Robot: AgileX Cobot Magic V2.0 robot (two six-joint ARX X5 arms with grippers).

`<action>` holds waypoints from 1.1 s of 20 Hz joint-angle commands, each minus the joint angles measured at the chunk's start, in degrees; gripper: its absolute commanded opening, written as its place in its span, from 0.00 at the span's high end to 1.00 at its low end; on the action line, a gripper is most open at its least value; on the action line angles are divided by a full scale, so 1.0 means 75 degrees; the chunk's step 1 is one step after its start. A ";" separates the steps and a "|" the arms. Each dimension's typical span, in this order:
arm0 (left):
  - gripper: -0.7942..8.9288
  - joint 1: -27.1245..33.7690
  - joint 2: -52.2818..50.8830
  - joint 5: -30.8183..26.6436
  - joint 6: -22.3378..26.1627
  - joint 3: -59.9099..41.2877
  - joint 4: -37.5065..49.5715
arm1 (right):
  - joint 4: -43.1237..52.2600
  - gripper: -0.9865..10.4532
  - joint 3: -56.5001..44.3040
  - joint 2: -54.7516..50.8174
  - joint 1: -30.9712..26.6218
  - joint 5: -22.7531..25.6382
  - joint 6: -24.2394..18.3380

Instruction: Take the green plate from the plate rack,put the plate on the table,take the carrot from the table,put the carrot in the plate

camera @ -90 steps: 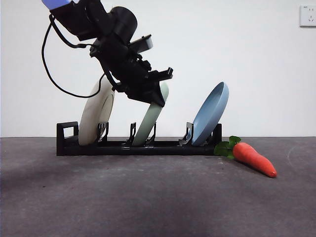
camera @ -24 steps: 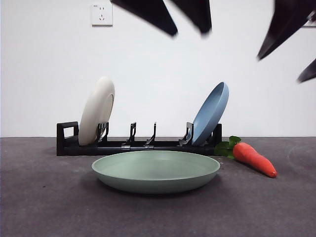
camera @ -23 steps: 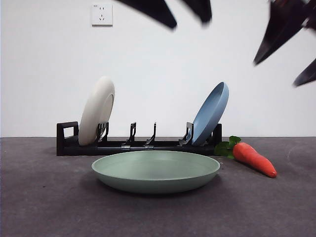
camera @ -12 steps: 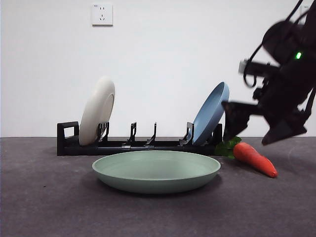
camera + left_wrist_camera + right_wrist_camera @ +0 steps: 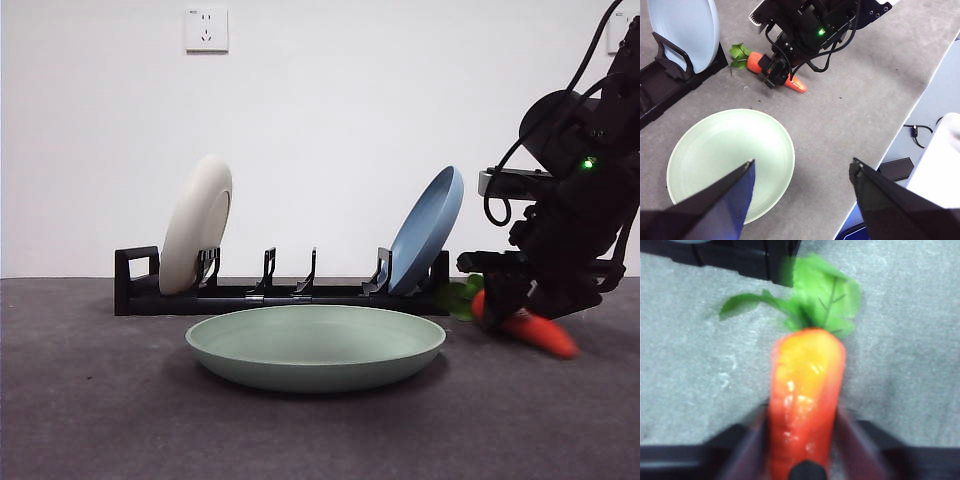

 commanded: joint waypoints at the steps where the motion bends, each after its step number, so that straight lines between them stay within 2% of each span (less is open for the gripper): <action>1: 0.59 -0.0015 -0.0003 -0.0020 -0.0050 0.0000 0.0020 | -0.0128 0.93 0.0009 -0.0291 0.0064 -0.0009 0.0166; 5: 0.59 -0.0015 -0.0003 -0.0020 -0.0050 0.0000 -0.0076 | -0.1049 0.93 0.0009 -0.1950 0.0481 -0.0017 0.0221; 9: 0.59 -0.0015 -0.0003 -0.0017 -0.0050 0.0000 -0.0082 | -0.1241 0.93 0.0009 -0.2774 0.1813 -0.0020 0.0475; 11: 0.59 -0.0015 -0.0003 -0.0009 -0.0052 0.0000 -0.0085 | -0.1061 0.93 0.0009 -0.2401 0.2480 0.0009 0.0662; 15: 0.59 -0.0015 -0.0003 -0.0006 -0.0052 0.0000 -0.0154 | -0.0227 0.93 0.0009 -0.1189 0.3290 0.0052 0.0714; 19: 0.59 -0.0015 -0.0003 -0.0003 -0.0052 0.0000 -0.0221 | 0.0291 0.93 0.0009 -0.0137 0.3672 0.0052 0.0717; 22: 0.59 -0.0015 -0.0003 -0.0006 -0.0052 0.0000 -0.0306 | 0.0329 0.93 0.0009 0.0265 0.3704 0.0050 0.0921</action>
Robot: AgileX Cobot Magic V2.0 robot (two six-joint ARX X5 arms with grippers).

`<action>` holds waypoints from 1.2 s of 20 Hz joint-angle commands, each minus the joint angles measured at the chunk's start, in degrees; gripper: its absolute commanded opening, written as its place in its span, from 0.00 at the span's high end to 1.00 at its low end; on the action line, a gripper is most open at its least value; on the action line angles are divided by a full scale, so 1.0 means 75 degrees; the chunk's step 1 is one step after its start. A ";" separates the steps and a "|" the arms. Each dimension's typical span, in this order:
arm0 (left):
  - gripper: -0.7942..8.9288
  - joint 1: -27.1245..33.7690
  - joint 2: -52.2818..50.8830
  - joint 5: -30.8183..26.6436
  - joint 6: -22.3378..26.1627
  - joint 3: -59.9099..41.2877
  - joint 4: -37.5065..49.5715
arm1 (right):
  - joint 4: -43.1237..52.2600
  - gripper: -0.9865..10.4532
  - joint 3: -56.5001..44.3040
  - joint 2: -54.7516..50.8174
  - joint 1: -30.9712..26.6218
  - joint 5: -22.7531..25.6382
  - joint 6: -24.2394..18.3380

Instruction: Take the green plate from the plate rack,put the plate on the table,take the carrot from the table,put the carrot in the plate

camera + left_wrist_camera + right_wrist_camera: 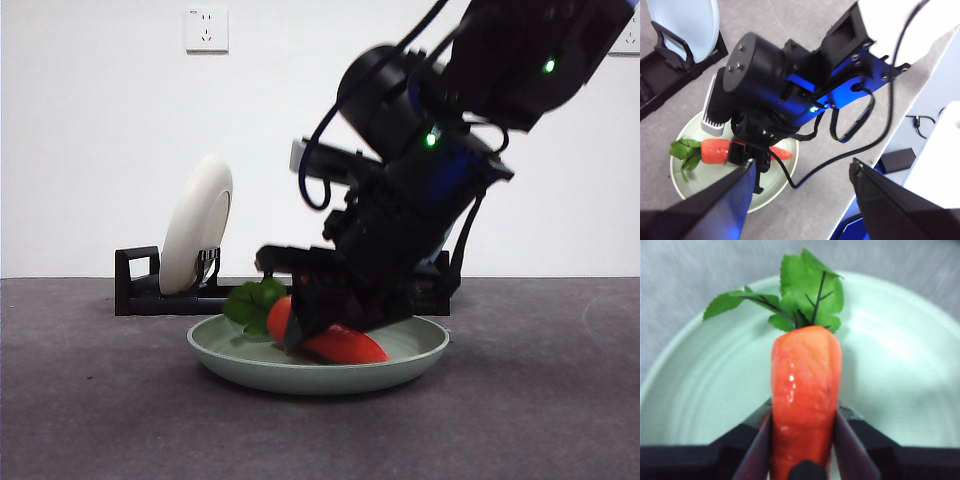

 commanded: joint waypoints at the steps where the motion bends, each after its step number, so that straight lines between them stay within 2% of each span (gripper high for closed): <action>1: 0.59 -0.0015 -0.0003 -0.0006 -0.0052 0.0000 -0.0023 | 0.0006 0.92 -0.0032 0.0166 0.0015 0.0026 0.0184; 3: 0.59 -0.0015 -0.0003 -0.0006 -0.0052 0.0000 -0.0055 | -0.0009 0.79 -0.0032 0.0157 0.0015 0.0026 0.0178; 5: 0.59 -0.0015 -0.0003 -0.0009 -0.0052 0.0000 -0.0137 | -0.0009 0.55 -0.0032 0.0114 0.0015 0.0026 0.0178; 6: 0.59 -0.0015 -0.0003 -0.0009 -0.0052 0.0000 -0.0184 | -0.0012 0.46 -0.0032 0.0055 0.0015 0.0026 0.0178; 7: 0.59 -0.0015 -0.0003 -0.0012 -0.0052 0.0000 -0.0204 | -0.0029 0.44 -0.0032 -0.0044 0.0015 0.0026 0.0175; 11: 0.59 -0.0015 -0.0003 -0.0012 -0.0050 0.0000 -0.0213 | -0.0475 0.44 -0.0032 -0.0970 0.0012 0.0032 0.0175; 13: 0.59 -0.0015 -0.0003 -0.0017 -0.0044 0.0000 -0.0216 | -0.1204 0.44 -0.0032 -0.1784 0.0012 0.0032 0.0172; 20: 0.59 -0.0006 -0.0003 -0.0017 -0.0017 0.0000 -0.0367 | -0.5607 0.45 -0.0032 -0.5595 0.0012 -0.0029 0.0172; 24: 0.59 -0.0009 -0.0003 -0.0009 -0.0023 0.0000 -0.0577 | -0.7606 0.45 -0.0032 -0.7434 0.0012 -0.0038 0.0178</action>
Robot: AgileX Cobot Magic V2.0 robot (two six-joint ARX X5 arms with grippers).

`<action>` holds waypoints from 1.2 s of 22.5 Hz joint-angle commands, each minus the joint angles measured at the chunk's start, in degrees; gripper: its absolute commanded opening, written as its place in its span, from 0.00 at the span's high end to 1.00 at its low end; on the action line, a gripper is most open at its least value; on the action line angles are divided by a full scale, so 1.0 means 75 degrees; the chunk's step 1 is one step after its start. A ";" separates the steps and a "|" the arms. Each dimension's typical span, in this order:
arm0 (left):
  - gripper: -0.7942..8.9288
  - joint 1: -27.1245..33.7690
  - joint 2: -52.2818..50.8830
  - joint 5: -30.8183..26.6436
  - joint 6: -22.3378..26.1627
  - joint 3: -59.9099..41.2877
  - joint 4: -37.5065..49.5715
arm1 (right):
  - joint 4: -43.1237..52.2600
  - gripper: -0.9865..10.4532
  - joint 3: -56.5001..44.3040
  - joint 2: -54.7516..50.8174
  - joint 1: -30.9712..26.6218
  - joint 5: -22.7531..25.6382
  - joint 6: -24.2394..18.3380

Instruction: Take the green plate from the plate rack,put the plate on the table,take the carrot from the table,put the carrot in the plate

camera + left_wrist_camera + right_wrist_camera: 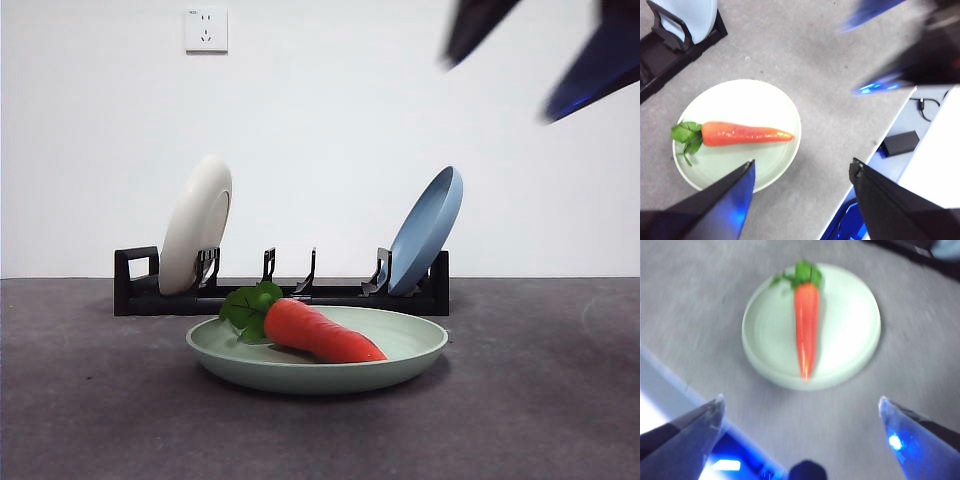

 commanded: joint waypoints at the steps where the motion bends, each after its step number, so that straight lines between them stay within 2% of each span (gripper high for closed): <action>1: 0.60 -0.0009 -0.0003 -0.0003 -0.0026 0.0000 -0.0102 | -0.0828 0.45 -0.0035 -0.0810 0.0017 -0.0017 0.0052; 5: 0.60 -0.0009 -0.0003 0.0003 -0.0026 0.0000 -0.0175 | -0.1746 0.46 -0.0035 -0.1877 0.0017 -0.0015 0.0052; 6: 0.60 -0.0009 -0.0003 0.0003 -0.0029 0.0000 -0.0189 | -0.1851 0.50 -0.0035 -0.2025 0.0017 -0.0015 0.0052; 7: 0.61 -0.0009 -0.0003 0.0003 -0.0032 0.0000 -0.0210 | -0.1929 0.59 -0.0035 -0.2154 0.0017 -0.0015 0.0052; 8: 0.66 -0.0009 -0.0003 0.0006 -0.0035 0.0000 -0.0233 | -0.1976 0.67 -0.0035 -0.2238 0.0017 -0.0015 0.0052; 10: 0.95 -0.0009 -0.0003 0.0003 -0.0047 0.0000 -0.0245 | -0.2014 0.89 -0.0035 -0.2282 0.0017 -0.0015 0.0052; 11: 0.93 -0.0009 -0.0003 0.0003 -0.0050 0.0000 -0.0242 | -0.2011 0.92 -0.0035 -0.2279 0.0017 -0.0015 0.0050; 27: 0.92 -0.0009 -0.0003 -0.0003 -0.0047 0.0000 -0.0230 | -0.2008 0.91 -0.0035 -0.2259 0.0017 0.0020 0.0122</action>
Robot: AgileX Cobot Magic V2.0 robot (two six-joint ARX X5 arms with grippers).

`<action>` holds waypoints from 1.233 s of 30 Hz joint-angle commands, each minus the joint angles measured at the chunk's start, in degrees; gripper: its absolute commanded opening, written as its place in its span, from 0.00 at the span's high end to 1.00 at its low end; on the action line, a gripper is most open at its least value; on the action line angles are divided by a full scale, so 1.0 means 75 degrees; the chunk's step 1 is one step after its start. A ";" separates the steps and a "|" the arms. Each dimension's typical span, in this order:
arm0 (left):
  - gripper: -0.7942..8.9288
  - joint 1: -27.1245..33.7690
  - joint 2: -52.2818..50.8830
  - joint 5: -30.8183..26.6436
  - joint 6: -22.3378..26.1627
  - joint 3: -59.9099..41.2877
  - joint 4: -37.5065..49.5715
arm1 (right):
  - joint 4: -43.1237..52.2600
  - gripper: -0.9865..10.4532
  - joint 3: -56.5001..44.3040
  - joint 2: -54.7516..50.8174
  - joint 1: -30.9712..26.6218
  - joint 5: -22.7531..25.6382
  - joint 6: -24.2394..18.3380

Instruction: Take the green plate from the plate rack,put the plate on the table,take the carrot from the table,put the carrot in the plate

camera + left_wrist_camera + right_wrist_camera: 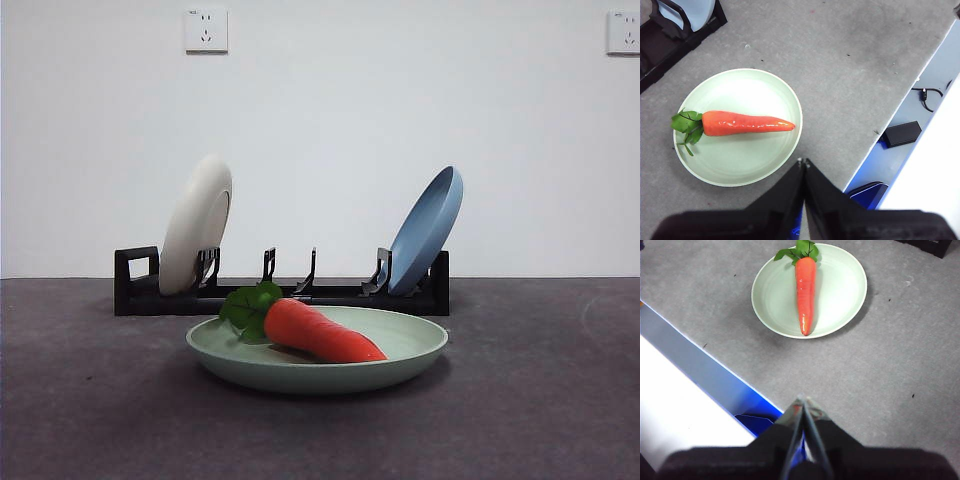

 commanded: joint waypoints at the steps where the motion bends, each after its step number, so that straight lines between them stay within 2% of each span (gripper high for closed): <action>1: 0.92 -0.0009 -0.0003 -0.0006 -0.0041 0.0000 0.0038 | 0.0017 0.91 -0.0035 -0.0006 0.0017 0.0017 0.0064; 10: 0.92 0.0017 -0.0076 -0.0029 -0.0038 0.0000 0.0003 | 0.0017 0.91 -0.0035 -0.0006 0.0017 0.0017 0.0064; 14: 0.92 0.0364 -0.0379 -0.0647 0.0568 0.0000 0.0125 | 0.0017 0.91 -0.0035 -0.0006 0.0017 0.0017 0.0064; 17: 0.92 0.1195 -0.0749 -0.0659 0.1268 0.0000 0.0504 | 0.0017 0.91 -0.0035 -0.0006 0.0017 0.0017 0.0064; 22: 0.92 0.3299 -0.1702 0.0504 0.1932 -0.0146 0.1617 | 0.0017 0.91 -0.0035 -0.0006 0.0017 0.0017 0.0064; 25: 0.92 0.4645 -0.2454 0.1084 0.1993 -0.0635 0.2465 | 0.0017 0.91 -0.0035 -0.0006 0.0017 0.0017 0.0064; 28: 0.92 0.5738 -0.3261 0.1227 0.1993 -0.1390 0.3162 | 0.0017 0.91 -0.0035 -0.0006 0.0017 0.0017 0.0064; 34: 0.92 0.7283 -0.4983 0.1236 0.1993 -0.3614 0.4465 | 0.0017 0.91 -0.0035 -0.0006 0.0017 0.0017 0.0061; 37: 0.92 0.7810 -0.5773 0.1440 0.1958 -0.4785 0.4946 | 0.0017 0.91 -0.0035 -0.0006 0.0017 0.0017 0.0064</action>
